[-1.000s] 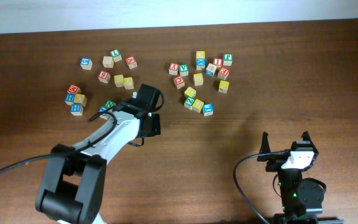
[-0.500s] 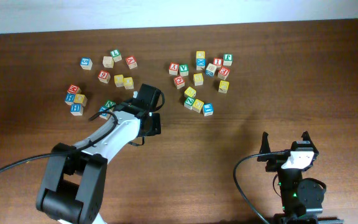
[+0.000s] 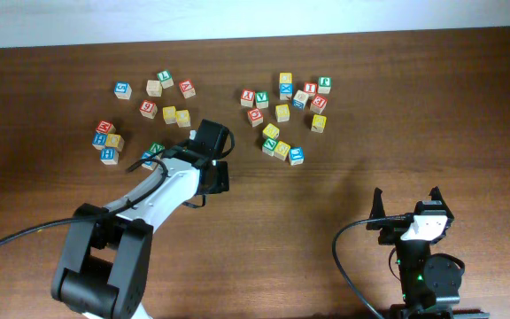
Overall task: Spell out RSS
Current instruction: 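Set the yellow S block beside the green R block and open the left gripper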
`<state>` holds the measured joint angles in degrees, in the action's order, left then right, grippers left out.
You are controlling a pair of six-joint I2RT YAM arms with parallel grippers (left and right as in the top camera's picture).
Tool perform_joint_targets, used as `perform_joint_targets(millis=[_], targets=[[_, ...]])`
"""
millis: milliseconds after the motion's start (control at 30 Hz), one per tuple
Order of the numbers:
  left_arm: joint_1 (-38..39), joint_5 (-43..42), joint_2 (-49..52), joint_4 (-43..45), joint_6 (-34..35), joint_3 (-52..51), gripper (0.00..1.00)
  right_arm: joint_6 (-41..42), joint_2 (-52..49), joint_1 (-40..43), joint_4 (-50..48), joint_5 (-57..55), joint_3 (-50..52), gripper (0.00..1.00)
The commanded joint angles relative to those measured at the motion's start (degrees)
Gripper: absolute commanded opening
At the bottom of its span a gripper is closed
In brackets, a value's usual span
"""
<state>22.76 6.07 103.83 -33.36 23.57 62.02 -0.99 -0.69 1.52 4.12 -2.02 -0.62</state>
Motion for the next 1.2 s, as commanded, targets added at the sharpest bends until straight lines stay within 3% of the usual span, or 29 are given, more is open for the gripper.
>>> perform_joint_targets(millis=[0,400,1167], targets=[[0.07,0.83,0.81,-1.25,-0.48,1.09,0.24,0.57,0.48,0.39,0.44,0.09,0.31,0.98],[0.07,0.83,0.59,-2.95,-0.48,3.41,0.31,0.59,0.48,0.39,0.44,0.09,0.31,0.98],[0.07,0.57,-4.04,-8.37,-0.48,11.47,0.26,0.57,0.48,0.39,0.44,0.09,0.31,0.98]])
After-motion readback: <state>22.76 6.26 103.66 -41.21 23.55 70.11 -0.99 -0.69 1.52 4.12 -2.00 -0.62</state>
